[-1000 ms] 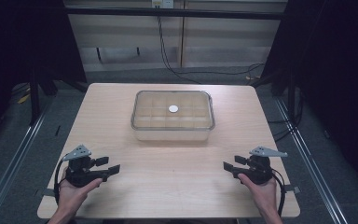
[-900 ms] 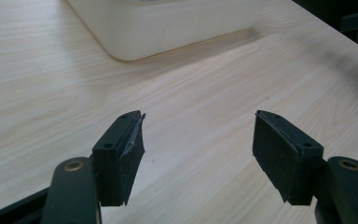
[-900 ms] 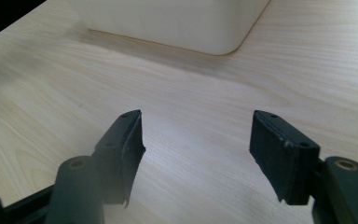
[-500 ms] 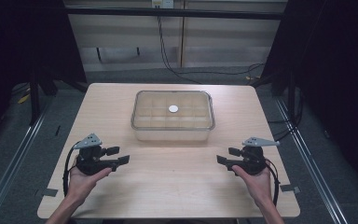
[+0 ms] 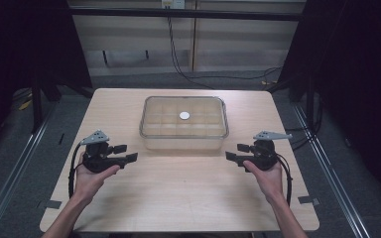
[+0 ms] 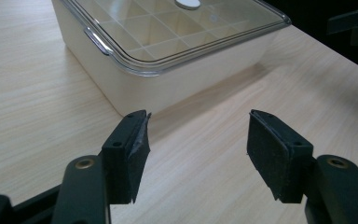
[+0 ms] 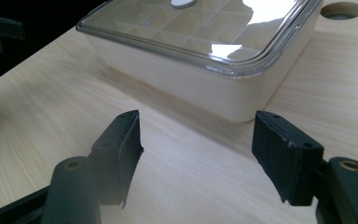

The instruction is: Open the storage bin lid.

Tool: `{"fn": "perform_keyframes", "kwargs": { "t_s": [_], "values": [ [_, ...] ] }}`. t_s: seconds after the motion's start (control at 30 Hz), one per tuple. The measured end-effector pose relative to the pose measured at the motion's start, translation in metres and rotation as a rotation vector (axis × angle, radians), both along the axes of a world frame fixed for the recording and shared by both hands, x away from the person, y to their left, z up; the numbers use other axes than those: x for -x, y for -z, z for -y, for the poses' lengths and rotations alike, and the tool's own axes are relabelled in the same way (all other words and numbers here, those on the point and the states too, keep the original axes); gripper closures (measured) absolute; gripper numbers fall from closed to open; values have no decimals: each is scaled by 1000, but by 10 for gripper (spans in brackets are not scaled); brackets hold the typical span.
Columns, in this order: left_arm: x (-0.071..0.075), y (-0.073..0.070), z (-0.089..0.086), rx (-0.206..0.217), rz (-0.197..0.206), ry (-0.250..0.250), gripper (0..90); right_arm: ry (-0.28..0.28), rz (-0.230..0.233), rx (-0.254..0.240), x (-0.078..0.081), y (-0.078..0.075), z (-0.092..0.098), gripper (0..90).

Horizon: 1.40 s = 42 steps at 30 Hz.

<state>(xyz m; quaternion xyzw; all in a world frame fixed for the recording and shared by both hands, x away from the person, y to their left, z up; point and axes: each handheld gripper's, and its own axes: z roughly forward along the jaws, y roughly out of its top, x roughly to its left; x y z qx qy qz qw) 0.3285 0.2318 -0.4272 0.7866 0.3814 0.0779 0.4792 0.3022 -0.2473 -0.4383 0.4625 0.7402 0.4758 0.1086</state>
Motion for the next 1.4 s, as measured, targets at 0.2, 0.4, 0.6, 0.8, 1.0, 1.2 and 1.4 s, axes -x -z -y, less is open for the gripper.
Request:
{"fn": "perform_keyframes", "kwargs": {
  "t_s": [0.2, 0.4, 0.6, 0.8, 1.0, 1.2, 1.4],
  "values": [
    [-1, -7, 5, -20, 18, 20, 393, 3, 8, -8, -7, -7, 1, 315],
    [-15, -15, 5, -2, 18, 8, 389, 11, 9, -47, -18, -12, 5, 292],
    [-27, -24, 8, -11, 32, -1, 378, 5, 1, -40, -30, -13, 7, 301],
    [-46, -24, 5, 2, 15, -21, 376, 4, -27, -75, -46, -17, 6, 298],
    [-61, -21, 4, 2, -1, -40, 376, -7, -38, -36, -62, -20, 0, 300],
    [-81, -19, 1, -7, -16, -70, 381, -2, -44, 39, -81, -25, -8, 289],
    [-92, -23, 0, -13, -12, -79, 384, 9, -48, 74, -94, -25, -11, 284]
  ]
}}
